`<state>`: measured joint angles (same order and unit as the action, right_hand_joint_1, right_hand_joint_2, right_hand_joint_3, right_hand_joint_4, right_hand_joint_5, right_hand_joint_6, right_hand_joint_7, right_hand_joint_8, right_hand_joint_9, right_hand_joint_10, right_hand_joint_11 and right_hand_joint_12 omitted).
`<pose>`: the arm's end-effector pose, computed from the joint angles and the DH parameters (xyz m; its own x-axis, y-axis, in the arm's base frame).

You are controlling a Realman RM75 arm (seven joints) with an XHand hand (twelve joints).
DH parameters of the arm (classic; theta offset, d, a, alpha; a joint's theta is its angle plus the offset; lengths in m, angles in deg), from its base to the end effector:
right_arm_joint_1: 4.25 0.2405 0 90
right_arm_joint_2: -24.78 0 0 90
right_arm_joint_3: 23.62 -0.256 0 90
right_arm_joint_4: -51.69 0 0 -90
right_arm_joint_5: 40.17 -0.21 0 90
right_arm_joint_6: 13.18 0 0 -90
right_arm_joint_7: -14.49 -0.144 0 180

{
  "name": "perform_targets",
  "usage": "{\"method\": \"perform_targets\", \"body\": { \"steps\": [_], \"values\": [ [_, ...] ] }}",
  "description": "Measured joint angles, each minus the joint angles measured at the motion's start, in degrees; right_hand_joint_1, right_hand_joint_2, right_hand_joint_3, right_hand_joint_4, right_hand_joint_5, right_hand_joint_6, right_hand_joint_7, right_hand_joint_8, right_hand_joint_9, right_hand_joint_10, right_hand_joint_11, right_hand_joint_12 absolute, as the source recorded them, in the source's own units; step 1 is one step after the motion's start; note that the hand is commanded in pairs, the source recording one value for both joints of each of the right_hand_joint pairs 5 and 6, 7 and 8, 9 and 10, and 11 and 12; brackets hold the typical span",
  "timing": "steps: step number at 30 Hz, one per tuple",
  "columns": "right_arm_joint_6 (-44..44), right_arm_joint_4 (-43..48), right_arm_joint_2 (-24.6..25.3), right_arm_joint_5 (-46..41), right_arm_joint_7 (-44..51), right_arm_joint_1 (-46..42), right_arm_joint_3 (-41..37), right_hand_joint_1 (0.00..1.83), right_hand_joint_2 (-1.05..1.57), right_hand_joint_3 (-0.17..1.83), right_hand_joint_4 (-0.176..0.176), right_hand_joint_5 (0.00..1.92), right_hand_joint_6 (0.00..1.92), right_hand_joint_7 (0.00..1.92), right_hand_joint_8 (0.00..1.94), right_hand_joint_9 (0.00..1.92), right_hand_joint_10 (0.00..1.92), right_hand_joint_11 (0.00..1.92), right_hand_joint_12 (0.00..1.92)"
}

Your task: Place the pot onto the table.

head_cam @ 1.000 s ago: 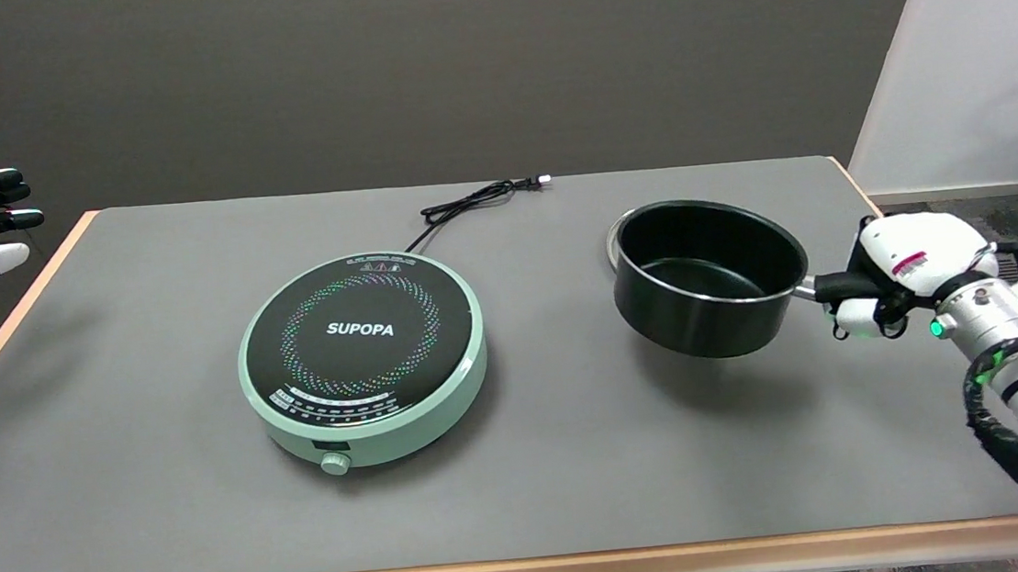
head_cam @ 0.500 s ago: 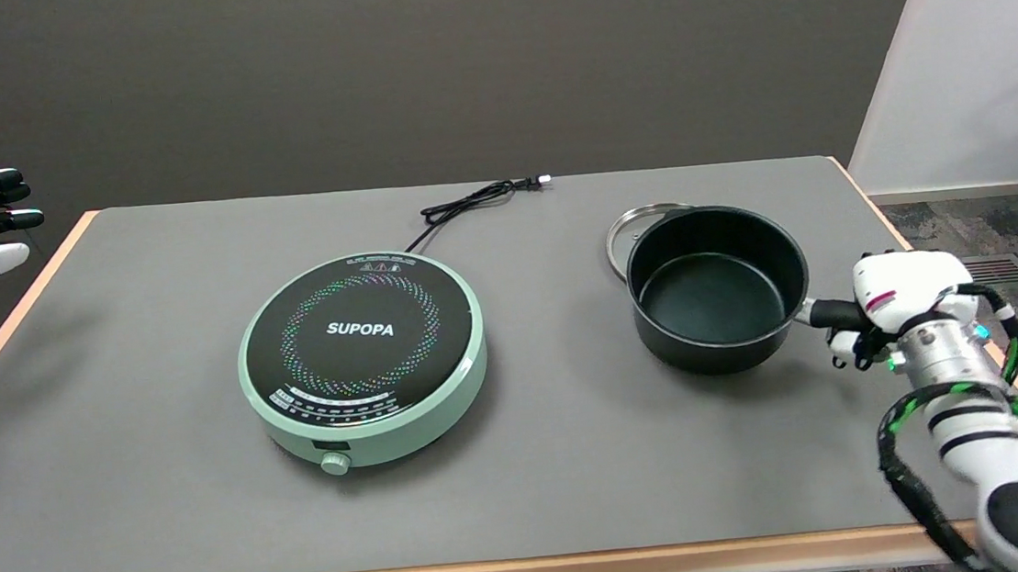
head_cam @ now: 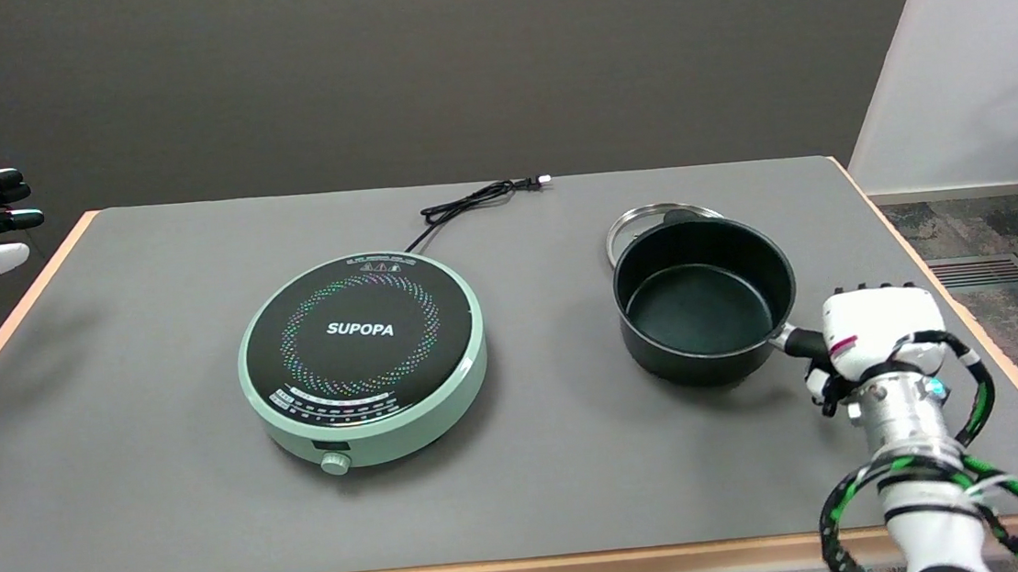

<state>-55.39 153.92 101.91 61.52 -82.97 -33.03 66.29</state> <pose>-0.2734 -0.1980 0.3711 0.9324 -0.1757 -0.3160 0.3591 0.5521 0.7525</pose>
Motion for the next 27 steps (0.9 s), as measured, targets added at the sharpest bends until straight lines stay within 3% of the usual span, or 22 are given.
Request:
{"method": "perform_targets", "body": {
  "steps": [21,27],
  "values": [
    [-19.9,-0.2,-1.8,6.4,5.4,-3.9,20.3,0.93,1.03,0.97,-0.082,1.71,1.71,1.71,1.71,1.71,1.71,1.71,1.71],
    [-22.8,-0.8,-2.2,7.0,7.4,-3.8,24.7,0.91,0.92,0.91,-0.082,1.45,1.45,1.45,1.45,1.45,1.45,1.45,1.45]
  ]
}}
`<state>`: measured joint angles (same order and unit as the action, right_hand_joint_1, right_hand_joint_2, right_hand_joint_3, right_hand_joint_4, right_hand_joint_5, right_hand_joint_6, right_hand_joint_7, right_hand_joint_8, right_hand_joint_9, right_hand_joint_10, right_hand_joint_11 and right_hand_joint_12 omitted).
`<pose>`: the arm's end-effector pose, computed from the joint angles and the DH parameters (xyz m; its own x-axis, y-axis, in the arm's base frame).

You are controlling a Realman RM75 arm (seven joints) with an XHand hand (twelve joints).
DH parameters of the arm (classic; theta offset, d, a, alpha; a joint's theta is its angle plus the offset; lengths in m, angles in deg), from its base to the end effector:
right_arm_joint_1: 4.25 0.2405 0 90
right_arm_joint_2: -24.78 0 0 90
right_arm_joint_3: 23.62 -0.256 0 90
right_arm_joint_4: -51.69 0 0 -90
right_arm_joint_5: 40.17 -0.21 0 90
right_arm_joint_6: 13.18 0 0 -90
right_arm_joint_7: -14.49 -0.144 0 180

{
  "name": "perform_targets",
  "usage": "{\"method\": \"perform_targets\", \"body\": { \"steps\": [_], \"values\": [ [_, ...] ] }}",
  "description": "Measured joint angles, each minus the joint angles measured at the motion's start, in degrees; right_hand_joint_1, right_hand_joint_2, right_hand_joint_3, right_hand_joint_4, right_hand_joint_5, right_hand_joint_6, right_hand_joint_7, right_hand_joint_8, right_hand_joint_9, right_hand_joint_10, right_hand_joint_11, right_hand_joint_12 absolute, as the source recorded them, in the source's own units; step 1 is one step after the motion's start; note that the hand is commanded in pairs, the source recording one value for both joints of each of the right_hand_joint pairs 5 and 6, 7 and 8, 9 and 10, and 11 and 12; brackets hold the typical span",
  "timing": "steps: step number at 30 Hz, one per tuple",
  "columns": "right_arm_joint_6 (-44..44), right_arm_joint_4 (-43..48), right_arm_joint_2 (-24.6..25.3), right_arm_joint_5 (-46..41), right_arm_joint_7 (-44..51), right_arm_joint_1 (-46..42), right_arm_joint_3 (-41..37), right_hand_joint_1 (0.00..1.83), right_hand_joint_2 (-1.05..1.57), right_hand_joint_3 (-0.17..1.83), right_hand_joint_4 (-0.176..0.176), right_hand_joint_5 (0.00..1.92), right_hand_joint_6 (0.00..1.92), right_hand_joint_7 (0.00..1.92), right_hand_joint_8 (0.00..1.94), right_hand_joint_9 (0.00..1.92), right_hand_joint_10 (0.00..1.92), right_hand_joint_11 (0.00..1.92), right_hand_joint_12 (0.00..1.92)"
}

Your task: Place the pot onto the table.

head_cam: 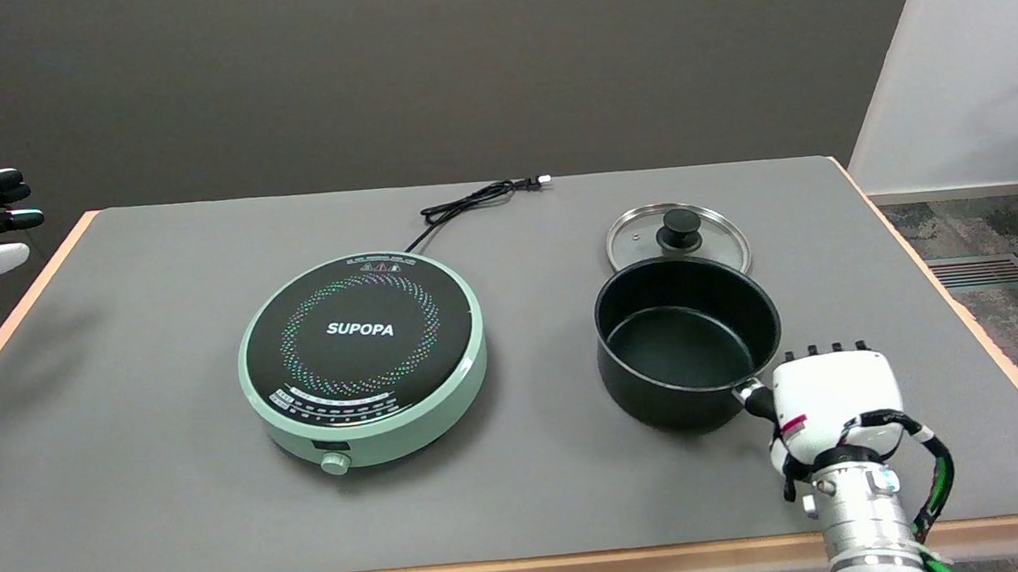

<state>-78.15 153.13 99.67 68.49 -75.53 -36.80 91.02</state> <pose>-0.2837 -0.1575 0.2875 0.8728 -0.1960 -0.4469 0.4828 0.4800 0.7324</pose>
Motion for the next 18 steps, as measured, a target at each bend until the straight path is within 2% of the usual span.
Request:
{"method": "perform_targets", "body": {
  "steps": [2,4,5,6,10,11,12,13,14,15,16,17,18],
  "values": [
    [-0.7,-0.2,-0.1,0.1,0.7,0.2,1.2,0.87,0.74,0.86,-0.044,1.26,1.26,1.26,1.26,1.26,1.26,1.26,1.26],
    [-1.1,-0.3,-0.2,0.2,1.3,0.4,2.2,0.84,0.55,0.98,0.010,1.06,1.06,1.06,1.06,1.06,1.06,1.06,1.06],
    [-1.3,-0.3,-0.2,0.3,1.5,0.5,2.6,0.83,0.47,1.03,0.060,0.99,0.99,0.99,0.99,0.99,0.99,0.99,0.99],
    [-1.4,-0.3,-0.2,0.3,1.9,0.6,3.0,0.82,0.42,1.07,0.176,0.95,0.95,0.95,0.95,0.95,0.95,0.95,0.95],
    [-1.9,-0.4,-0.3,0.4,3.3,1.1,4.4,0.82,-0.12,1.31,0.176,0.47,0.47,0.47,0.47,0.47,0.47,0.47,0.47],
    [-2.2,-0.3,-0.4,0.4,3.7,1.2,4.8,0.84,-0.30,1.32,0.176,0.25,0.25,0.25,0.25,0.25,0.25,0.25,0.25],
    [-2.2,-0.3,-0.4,0.4,3.9,1.3,5.0,0.88,-0.41,1.25,0.176,0.16,0.16,0.16,0.16,0.16,0.16,0.16,0.16],
    [-2.2,-0.3,-0.5,0.4,4.2,1.4,5.3,0.92,-0.45,1.19,0.176,0.16,0.16,0.16,0.16,0.16,0.16,0.16,0.16],
    [-2.3,-0.2,-0.5,0.4,4.4,1.5,5.5,0.95,-0.47,1.05,0.150,0.19,0.19,0.19,0.19,0.19,0.19,0.19,0.19],
    [-2.3,-0.2,-0.6,0.4,4.7,1.6,5.7,0.95,-0.49,0.89,0.091,0.22,0.22,0.22,0.22,0.22,0.22,0.22,0.22],
    [-2.3,-0.1,-0.6,0.4,4.9,1.7,5.8,0.95,-0.50,0.82,0.053,0.23,0.23,0.23,0.23,0.23,0.23,0.23,0.23],
    [-2.4,0.0,-0.7,0.4,5.2,1.9,6.0,0.92,-0.51,0.77,0.048,0.23,0.23,0.23,0.23,0.23,0.23,0.23,0.23],
    [-2.5,0.2,-0.7,0.4,5.5,1.9,6.1,0.87,-0.51,0.58,0.036,0.23,0.23,0.23,0.23,0.23,0.23,0.23,0.23]
  ]
}}
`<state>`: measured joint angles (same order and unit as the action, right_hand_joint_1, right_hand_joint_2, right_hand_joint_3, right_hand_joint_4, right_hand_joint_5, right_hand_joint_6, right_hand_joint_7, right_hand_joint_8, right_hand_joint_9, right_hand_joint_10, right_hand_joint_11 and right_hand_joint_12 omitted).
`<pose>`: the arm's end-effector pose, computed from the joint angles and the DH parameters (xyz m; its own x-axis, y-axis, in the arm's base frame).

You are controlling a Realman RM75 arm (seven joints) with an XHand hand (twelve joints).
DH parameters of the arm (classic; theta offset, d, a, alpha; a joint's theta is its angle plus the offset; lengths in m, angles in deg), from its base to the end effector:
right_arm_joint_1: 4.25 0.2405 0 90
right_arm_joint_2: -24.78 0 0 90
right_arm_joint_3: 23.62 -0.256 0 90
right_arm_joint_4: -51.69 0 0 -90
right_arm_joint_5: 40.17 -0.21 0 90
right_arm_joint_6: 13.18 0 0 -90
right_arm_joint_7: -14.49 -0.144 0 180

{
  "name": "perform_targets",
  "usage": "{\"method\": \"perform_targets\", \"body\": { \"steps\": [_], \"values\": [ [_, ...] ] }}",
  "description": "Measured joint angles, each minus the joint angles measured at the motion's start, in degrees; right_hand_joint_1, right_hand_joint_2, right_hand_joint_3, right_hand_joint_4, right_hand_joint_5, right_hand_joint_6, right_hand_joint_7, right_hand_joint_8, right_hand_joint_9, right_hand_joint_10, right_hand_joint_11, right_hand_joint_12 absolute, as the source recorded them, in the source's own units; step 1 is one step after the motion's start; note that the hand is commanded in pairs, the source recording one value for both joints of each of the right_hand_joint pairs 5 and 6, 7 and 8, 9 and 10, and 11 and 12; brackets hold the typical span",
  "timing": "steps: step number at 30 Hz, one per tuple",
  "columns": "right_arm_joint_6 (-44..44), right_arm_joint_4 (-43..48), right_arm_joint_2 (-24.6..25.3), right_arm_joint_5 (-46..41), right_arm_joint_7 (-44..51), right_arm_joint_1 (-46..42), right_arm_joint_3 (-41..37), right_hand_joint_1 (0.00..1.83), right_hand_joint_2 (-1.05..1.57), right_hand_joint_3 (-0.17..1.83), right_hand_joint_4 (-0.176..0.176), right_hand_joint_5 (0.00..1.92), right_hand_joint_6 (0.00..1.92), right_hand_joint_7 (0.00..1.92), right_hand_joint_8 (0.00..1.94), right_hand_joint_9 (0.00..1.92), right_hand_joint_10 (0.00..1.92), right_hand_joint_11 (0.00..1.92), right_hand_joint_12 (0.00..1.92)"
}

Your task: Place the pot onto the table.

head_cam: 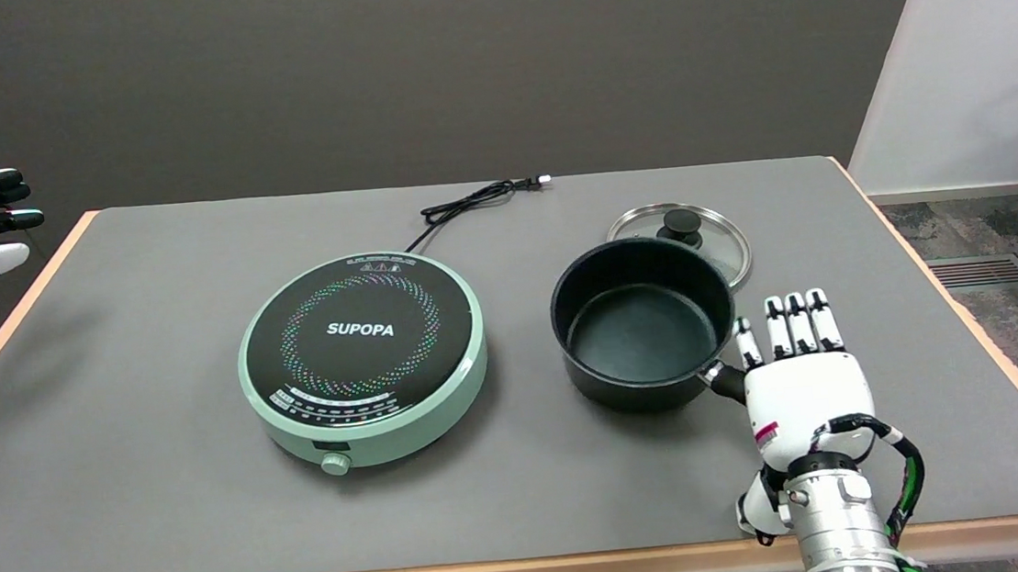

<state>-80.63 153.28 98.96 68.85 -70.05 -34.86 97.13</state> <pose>-0.2801 -0.1597 0.2646 0.8455 -0.1866 -0.5003 0.5277 0.4341 0.7301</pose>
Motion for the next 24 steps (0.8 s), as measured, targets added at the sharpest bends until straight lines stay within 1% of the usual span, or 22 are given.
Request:
{"method": "perform_targets", "body": {
  "steps": [1,3,4,13,16,18,19,24],
  "values": [
    [-0.1,0.1,-0.1,0.0,0.4,0.1,0.1,0.84,-0.48,0.41,0.019,0.23,0.23,0.23,0.23,0.23,0.23,0.23,0.23],
    [-0.2,0.3,-0.2,-0.1,0.9,0.2,0.4,0.80,-0.45,0.25,0.005,0.23,0.23,0.23,0.23,0.23,0.23,0.23,0.23],
    [-0.3,0.4,-0.2,-0.1,1.2,0.3,0.4,0.78,-0.41,0.12,-0.023,0.22,0.22,0.22,0.22,0.22,0.22,0.22,0.22],
    [-0.5,2.2,-1.2,-0.3,3.8,0.6,1.1,0.77,-0.41,0.10,-0.024,0.13,0.13,0.13,0.13,0.13,0.13,0.13,0.13],
    [-0.5,2.7,-1.6,-0.4,4.5,0.7,1.2,0.76,-0.39,0.05,-0.040,0.15,0.15,0.15,0.15,0.15,0.15,0.15,0.15],
    [-0.5,3.2,-1.9,-0.4,5.0,0.9,1.1,0.75,-0.38,0.05,-0.062,0.17,0.17,0.17,0.17,0.17,0.17,0.17,0.17],
    [-0.6,3.4,-2.1,-0.4,5.2,1.0,1.0,0.74,-0.37,0.05,-0.066,0.15,0.15,0.15,0.15,0.15,0.15,0.15,0.15],
    [-0.6,4.3,-2.5,0.1,5.9,1.6,0.1,0.71,-0.30,-0.06,-0.066,0.10,0.10,0.10,0.10,0.10,0.10,0.10,0.10]
  ]
}}
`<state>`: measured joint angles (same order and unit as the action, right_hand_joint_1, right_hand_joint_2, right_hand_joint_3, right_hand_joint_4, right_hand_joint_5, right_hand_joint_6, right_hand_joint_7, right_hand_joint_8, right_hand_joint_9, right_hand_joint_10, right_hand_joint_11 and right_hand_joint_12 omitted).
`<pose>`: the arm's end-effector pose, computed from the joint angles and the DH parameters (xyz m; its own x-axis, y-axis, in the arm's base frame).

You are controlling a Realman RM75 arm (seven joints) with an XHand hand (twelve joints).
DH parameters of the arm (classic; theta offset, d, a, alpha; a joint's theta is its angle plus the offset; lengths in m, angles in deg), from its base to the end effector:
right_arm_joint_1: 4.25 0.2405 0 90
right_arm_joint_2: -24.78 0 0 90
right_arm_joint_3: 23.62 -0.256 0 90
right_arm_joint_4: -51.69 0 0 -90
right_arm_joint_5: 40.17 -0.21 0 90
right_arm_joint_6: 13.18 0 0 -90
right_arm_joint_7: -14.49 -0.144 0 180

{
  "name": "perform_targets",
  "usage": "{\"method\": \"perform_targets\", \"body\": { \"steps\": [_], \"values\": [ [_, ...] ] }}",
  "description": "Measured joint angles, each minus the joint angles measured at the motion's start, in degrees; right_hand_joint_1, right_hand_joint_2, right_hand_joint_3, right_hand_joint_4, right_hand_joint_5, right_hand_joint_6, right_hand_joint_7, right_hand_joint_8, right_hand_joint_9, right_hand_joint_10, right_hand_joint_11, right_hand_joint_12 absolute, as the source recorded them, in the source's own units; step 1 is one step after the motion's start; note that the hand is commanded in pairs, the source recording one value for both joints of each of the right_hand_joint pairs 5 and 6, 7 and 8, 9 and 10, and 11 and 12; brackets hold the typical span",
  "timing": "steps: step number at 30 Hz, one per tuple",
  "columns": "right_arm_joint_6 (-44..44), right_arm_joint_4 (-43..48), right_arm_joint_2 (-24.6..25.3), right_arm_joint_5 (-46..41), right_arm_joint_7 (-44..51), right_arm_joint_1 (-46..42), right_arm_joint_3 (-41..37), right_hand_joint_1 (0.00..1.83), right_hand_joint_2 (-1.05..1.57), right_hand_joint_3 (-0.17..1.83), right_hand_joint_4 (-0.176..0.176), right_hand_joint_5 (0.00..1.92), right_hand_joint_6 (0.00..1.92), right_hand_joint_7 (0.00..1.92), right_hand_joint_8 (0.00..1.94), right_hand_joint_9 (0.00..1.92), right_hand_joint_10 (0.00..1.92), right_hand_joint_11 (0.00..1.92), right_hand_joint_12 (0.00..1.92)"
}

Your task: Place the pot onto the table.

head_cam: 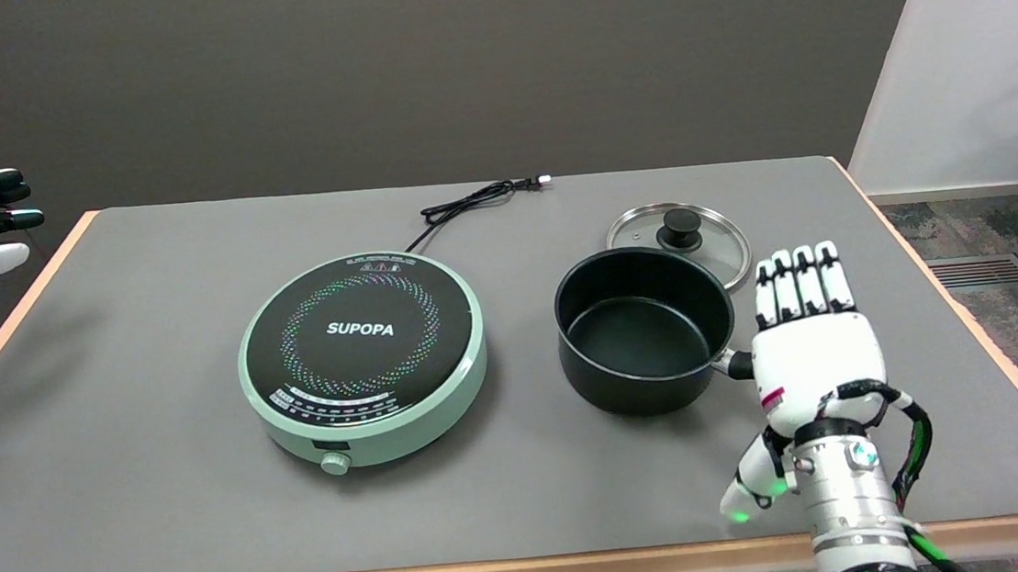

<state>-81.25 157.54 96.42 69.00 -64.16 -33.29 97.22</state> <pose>-0.2541 -0.1703 0.2703 0.8056 -0.1484 -0.5735 0.5696 0.4602 0.6810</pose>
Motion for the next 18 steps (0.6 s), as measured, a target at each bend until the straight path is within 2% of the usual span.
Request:
{"method": "perform_targets", "body": {
  "steps": [4,5,7,9,12,18],
  "values": [
    [0.4,0.4,-0.2,0.4,0.3,0.9,-1.0,0.71,-0.27,-0.08,-0.057,0.08,0.08,0.08,0.08,0.08,0.08,0.08,0.08],
    [0.8,0.5,-0.3,0.5,0.4,1.3,-1.4,0.72,-0.26,-0.08,-0.077,0.07,0.07,0.07,0.07,0.07,0.07,0.07,0.07],
    [1.8,0.6,-0.4,0.7,0.6,2.1,-2.2,0.71,-0.24,-0.08,-0.059,0.06,0.06,0.06,0.06,0.06,0.06,0.06,0.06],
    [3.1,0.8,-0.4,0.8,0.7,3.2,-3.4,0.70,-0.23,-0.08,-0.027,0.04,0.04,0.04,0.04,0.04,0.04,0.04,0.04],
    [5.8,1.0,-0.3,0.9,0.8,5.2,-5.3,0.70,-0.21,-0.08,-0.005,0.02,0.02,0.02,0.02,0.02,0.02,0.02,0.02],
    [13.4,1.2,0.0,0.3,0.9,9.7,-10.0,0.69,-0.16,-0.11,0.014,0.01,0.01,0.01,0.01,0.01,0.01,0.01,0.01]
  ]
}}
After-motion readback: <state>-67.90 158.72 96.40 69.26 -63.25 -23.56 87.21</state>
